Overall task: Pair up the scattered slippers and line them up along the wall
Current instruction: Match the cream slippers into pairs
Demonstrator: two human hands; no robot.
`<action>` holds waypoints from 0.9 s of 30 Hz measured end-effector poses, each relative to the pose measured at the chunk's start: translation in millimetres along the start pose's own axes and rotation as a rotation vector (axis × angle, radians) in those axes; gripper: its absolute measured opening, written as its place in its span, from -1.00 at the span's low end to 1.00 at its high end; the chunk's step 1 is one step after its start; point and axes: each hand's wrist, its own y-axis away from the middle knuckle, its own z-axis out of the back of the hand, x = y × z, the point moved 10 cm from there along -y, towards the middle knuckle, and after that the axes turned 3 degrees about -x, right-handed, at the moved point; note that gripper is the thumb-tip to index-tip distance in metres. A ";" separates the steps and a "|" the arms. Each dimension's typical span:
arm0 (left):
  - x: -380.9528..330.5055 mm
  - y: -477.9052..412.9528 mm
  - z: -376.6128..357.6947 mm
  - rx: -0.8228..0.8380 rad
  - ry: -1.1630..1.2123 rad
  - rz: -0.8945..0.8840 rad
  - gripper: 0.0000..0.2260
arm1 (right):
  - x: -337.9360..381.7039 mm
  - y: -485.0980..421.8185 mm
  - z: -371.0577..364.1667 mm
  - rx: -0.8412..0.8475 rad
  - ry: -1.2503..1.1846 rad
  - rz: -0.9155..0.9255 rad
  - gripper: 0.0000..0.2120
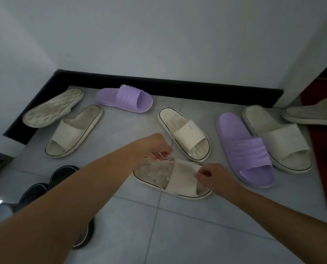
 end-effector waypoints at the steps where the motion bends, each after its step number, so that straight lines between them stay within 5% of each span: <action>1: 1.2 -0.6 8.9 -0.031 0.001 -0.020 -0.88 | 4.9 -3.4 -0.5 -0.014 -0.029 -0.004 -0.78; 8: 62.7 8.2 123.4 -0.494 -0.023 -0.071 -0.81 | 69.6 -33.1 -15.8 -0.037 -0.163 0.085 -0.85; 13: 164.9 27.8 205.0 -0.818 0.076 0.082 -0.59 | 108.8 -57.5 -45.8 0.011 -0.202 0.107 -0.89; 21: 267.0 30.5 247.0 -0.891 0.214 0.446 -0.53 | 117.6 -68.9 -75.5 0.074 -0.248 0.106 -0.87; 24: 273.6 15.3 235.2 -0.767 0.285 0.420 -0.65 | 108.4 -70.0 -75.1 0.069 -0.290 0.073 -0.85; 27: 273.0 13.7 230.3 -0.825 0.451 0.401 -0.62 | 103.9 -70.7 -70.8 0.051 -0.337 0.051 -0.83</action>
